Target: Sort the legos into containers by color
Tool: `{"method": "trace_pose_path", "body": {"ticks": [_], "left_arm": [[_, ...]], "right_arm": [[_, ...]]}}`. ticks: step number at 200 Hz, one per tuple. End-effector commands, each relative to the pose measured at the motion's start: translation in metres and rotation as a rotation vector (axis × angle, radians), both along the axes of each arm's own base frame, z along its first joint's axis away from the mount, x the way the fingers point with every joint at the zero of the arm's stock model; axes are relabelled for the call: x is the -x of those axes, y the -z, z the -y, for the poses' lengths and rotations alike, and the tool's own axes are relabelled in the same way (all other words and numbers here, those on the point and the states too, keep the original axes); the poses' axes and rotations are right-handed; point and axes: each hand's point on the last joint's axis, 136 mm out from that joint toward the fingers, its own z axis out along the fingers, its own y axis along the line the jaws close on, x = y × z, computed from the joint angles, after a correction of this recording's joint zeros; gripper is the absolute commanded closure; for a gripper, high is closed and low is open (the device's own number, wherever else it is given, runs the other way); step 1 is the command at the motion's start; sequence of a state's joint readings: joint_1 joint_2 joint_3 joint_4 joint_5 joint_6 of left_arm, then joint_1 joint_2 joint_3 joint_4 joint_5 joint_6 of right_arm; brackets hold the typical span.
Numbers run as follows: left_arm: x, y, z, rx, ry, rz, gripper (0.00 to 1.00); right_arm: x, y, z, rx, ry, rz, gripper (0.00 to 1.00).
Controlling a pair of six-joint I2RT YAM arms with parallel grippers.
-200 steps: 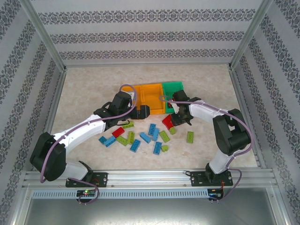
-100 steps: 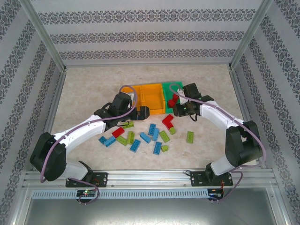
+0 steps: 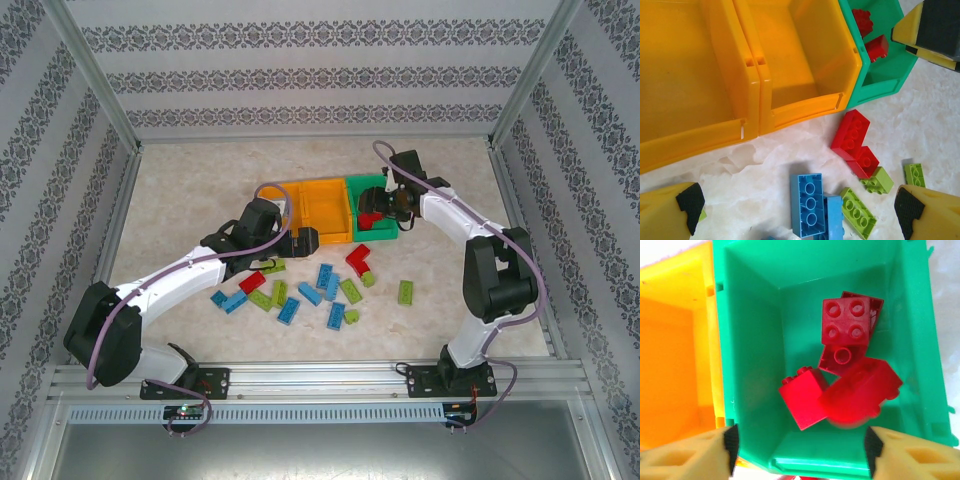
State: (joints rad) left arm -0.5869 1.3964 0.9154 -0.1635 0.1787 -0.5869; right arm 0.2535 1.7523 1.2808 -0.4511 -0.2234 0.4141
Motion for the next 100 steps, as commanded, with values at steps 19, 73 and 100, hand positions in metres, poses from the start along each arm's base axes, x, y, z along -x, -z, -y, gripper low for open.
{"method": "trace_pose_path", "body": {"ticks": [19,73,100], "left_arm": [[-0.002,-0.002,-0.005,-0.001,-0.018,0.012,0.01],[-0.001,0.003,-0.004,0.007,-0.017,0.005,0.01],[-0.001,0.003,-0.002,0.013,-0.009,0.007,0.01]], "right_arm": [[0.029,-0.018,-0.01,0.053,-0.071,0.063,0.19],[0.098,0.03,-0.014,0.037,0.004,-0.083,0.2],[0.105,0.037,-0.024,0.061,0.001,-0.112,0.21]]}}
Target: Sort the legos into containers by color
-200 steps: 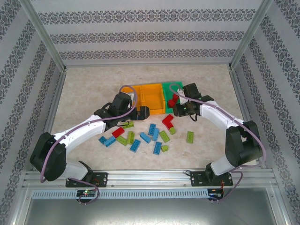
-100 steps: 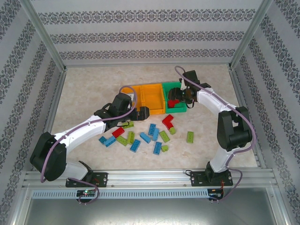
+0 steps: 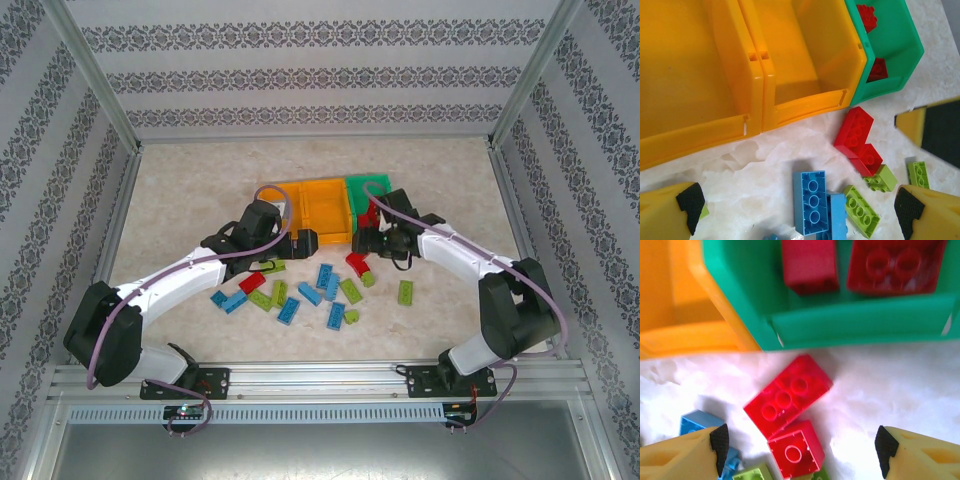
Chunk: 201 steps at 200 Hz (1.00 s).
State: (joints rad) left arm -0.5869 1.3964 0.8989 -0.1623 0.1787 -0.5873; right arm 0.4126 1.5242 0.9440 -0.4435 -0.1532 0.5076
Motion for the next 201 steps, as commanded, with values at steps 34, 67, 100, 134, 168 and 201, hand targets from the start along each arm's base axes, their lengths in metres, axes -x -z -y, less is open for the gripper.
{"method": "trace_pose_path", "body": {"ticks": [34,67,100,134,168,201], "left_arm": [[-0.003,-0.002,-0.001,0.022,-0.006,0.021,0.01],[-0.001,0.0,-0.004,0.014,-0.005,0.031,0.01],[-0.001,0.0,-0.005,-0.011,0.007,0.039,0.01],[0.0,0.002,-0.008,-0.022,0.005,0.042,0.01],[0.003,0.005,-0.011,-0.034,0.005,0.041,0.01],[0.005,0.004,-0.017,-0.05,-0.004,0.058,0.01]], "right_arm": [[-0.002,0.009,-0.015,0.027,0.086,-0.024,0.21],[-0.005,0.025,-0.017,0.06,0.115,-0.074,0.22],[-0.009,0.037,-0.019,0.073,0.142,-0.098,0.23],[-0.016,0.039,-0.034,0.066,0.135,-0.097,0.22],[-0.019,0.04,-0.041,0.063,0.139,-0.095,0.23],[-0.016,0.042,-0.039,0.071,0.145,-0.102,0.24]]}}
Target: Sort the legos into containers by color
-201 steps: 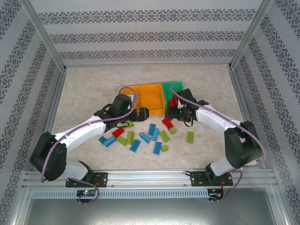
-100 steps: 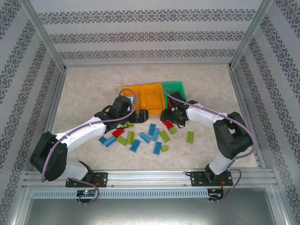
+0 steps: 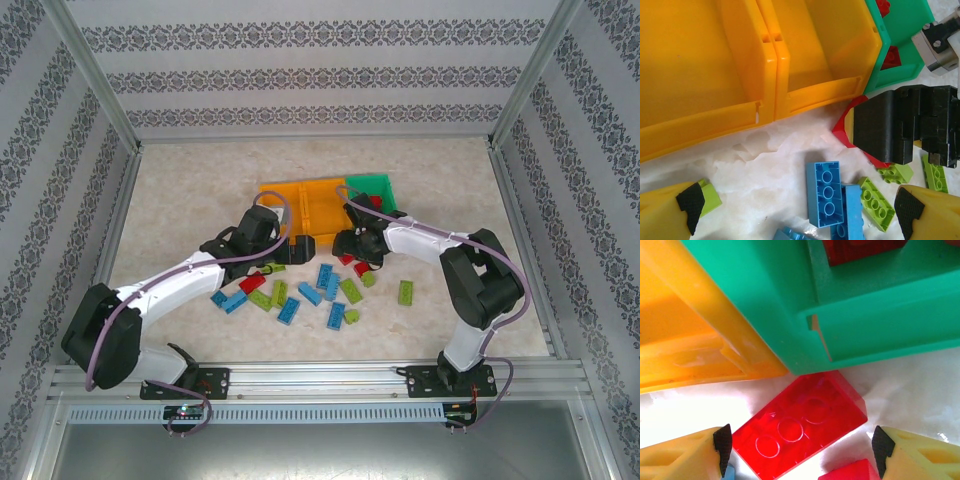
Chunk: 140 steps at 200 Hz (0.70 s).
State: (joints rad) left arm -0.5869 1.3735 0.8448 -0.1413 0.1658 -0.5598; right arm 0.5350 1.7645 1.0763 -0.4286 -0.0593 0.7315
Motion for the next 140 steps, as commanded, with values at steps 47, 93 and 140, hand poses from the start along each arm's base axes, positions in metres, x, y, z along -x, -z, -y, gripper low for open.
{"method": "trace_pose_path", "body": {"ticks": [47,93,140], "left_arm": [[0.001,-0.004,-0.012,-0.032,-0.009,0.049,0.01],[0.003,-0.006,-0.016,-0.045,-0.012,0.058,0.01],[0.005,-0.005,-0.02,-0.056,-0.019,0.065,0.01]], "right_arm": [[-0.005,-0.007,-0.009,-0.006,0.022,0.017,0.24],[-0.003,0.001,-0.015,-0.02,0.029,-0.011,0.23],[-0.006,0.005,-0.011,-0.005,0.072,-0.015,0.22]]}}
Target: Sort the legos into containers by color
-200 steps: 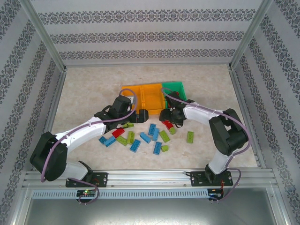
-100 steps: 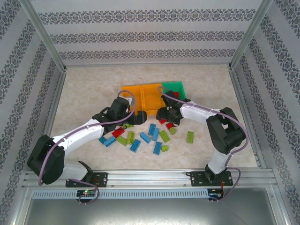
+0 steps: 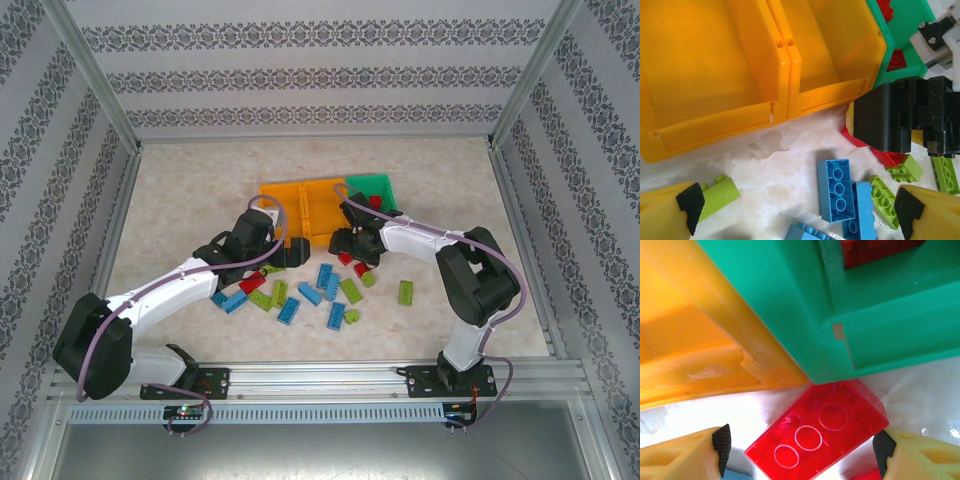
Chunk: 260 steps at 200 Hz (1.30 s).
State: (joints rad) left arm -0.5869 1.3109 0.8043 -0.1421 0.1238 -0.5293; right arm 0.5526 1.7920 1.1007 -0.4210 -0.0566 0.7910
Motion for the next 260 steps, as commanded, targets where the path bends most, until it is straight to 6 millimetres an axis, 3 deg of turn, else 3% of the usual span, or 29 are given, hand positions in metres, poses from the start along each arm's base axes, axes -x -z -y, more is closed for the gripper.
{"method": "trace_pose_path", "body": {"ticks": [1,53,171,199,260], "left_arm": [[0.0,0.0,-0.008,-0.026,-0.008,0.018,0.01],[0.002,0.0,-0.012,-0.039,-0.016,0.022,0.01],[0.002,-0.001,-0.015,-0.049,-0.02,0.023,0.01],[0.002,-0.003,-0.016,-0.052,-0.023,0.026,0.01],[0.003,-0.005,-0.017,-0.044,-0.032,0.027,0.01]], "right_arm": [[-0.003,0.004,-0.001,0.013,0.034,-0.007,0.22],[-0.009,0.013,-0.001,0.049,0.037,-0.022,0.24],[0.006,0.021,0.028,0.098,0.057,-0.044,0.56],[0.008,0.019,0.032,0.081,0.065,-0.044,0.65],[0.011,0.011,0.033,0.054,0.057,-0.034,0.75]]}}
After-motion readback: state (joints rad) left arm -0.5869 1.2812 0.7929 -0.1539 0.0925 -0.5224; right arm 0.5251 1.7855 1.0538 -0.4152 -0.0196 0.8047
